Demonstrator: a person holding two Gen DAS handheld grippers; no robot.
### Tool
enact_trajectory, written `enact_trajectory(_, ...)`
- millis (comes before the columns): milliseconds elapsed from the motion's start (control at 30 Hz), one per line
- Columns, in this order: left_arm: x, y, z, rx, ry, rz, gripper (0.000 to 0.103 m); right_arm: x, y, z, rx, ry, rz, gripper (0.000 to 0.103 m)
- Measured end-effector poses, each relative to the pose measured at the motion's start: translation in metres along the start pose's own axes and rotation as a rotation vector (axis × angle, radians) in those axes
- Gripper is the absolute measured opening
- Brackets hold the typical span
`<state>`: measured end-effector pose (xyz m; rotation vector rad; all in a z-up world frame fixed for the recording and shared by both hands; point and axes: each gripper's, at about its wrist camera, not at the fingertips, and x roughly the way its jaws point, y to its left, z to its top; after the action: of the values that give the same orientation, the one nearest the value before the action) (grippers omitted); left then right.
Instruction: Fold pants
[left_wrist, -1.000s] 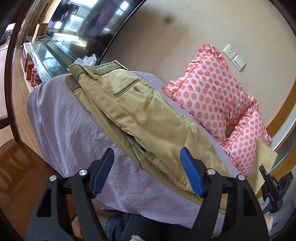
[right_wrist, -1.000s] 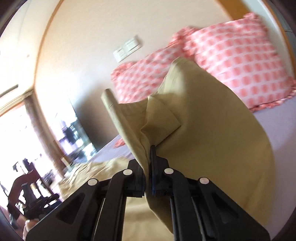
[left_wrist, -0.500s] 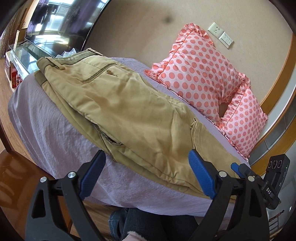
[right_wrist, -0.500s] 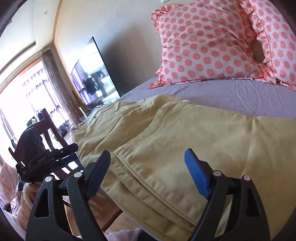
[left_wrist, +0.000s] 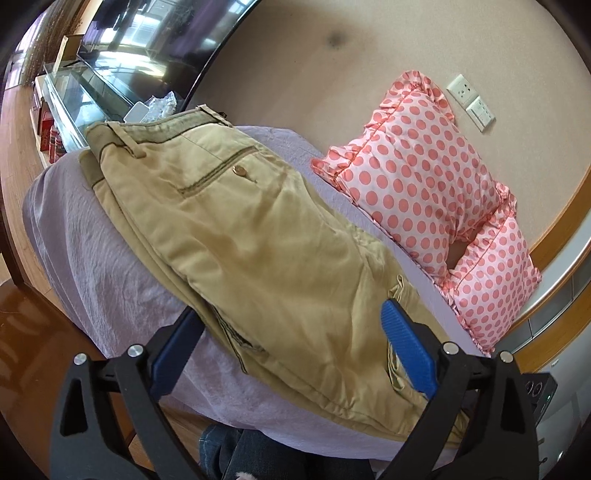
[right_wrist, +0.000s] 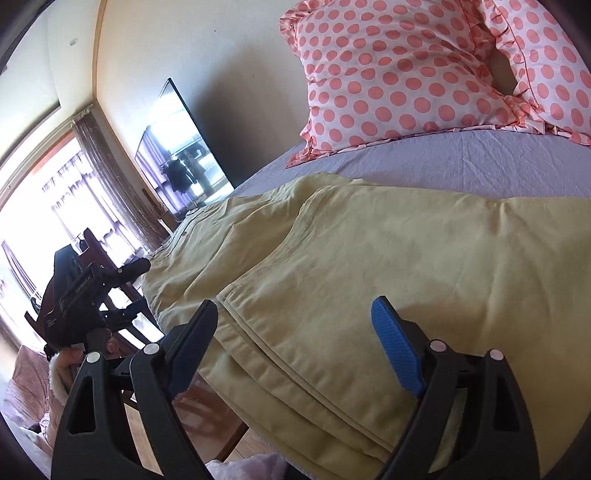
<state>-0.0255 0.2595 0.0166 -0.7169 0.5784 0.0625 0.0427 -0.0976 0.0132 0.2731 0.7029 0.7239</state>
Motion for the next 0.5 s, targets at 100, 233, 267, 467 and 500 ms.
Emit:
enact_trajectory(100,0.009,0.018,0.023,-0.063,-0.025,0.036,0.094,-0.001,-0.002,-0.001,0.003,-0.003,0.007,0.087)
enact_trajectory(233,0.017,0.046,0.052,-0.172,-0.056,0.06,0.084,-0.003,-0.003,-0.002,0.007,-0.006,0.012,0.087)
enact_trajectory(267,0.018,0.052,0.057,-0.197,-0.06,0.076,0.074,-0.004,-0.004,-0.002,0.009,-0.008,0.014,0.088)
enact_trajectory(467,0.023,0.042,0.076,-0.163,-0.086,0.23,0.011,-0.019,-0.014,-0.002,0.035,-0.043,0.019,0.089)
enact_trajectory(500,0.019,0.025,0.078,-0.089,-0.108,0.242,0.01,-0.024,-0.017,-0.002,0.04,-0.053,0.021,0.089)
